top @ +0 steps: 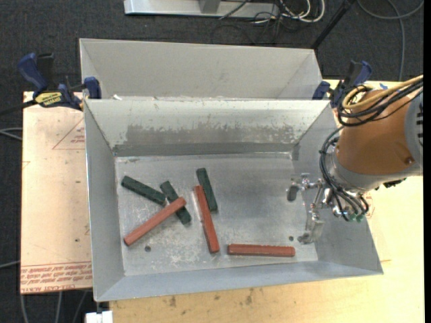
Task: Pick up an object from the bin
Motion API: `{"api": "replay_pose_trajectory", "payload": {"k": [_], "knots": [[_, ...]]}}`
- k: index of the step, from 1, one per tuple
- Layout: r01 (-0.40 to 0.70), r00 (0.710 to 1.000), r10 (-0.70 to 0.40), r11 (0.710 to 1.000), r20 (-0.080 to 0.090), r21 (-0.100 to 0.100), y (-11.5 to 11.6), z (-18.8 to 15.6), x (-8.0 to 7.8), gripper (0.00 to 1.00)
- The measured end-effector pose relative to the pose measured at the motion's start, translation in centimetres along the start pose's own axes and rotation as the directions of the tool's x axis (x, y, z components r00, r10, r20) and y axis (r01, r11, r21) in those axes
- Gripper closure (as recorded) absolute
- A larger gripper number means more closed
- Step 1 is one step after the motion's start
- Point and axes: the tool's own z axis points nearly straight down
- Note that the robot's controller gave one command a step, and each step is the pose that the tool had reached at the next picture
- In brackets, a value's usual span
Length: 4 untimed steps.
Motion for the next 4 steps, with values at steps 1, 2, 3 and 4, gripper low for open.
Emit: {"api": "replay_pose_trajectory", "payload": {"k": [1, 2, 3, 4], "knots": [[0.082, 0.997, -0.082, 0.997, 0.006, 0.0, 3.5, 2.0, 1.0, 0.0], [0.035, 0.999, -0.035, 0.999, 0.005, -0.001, 6.0, 3.4, 2.2, 0.0], [-0.061, 0.998, 0.061, 0.998, 0.01, 0.0, 5.3, 0.8, 3.4, 0.0], [-0.074, 0.997, 0.074, 0.997, 0.018, -0.001, 6.1, 8.7, 2.9, 0.0]]}}
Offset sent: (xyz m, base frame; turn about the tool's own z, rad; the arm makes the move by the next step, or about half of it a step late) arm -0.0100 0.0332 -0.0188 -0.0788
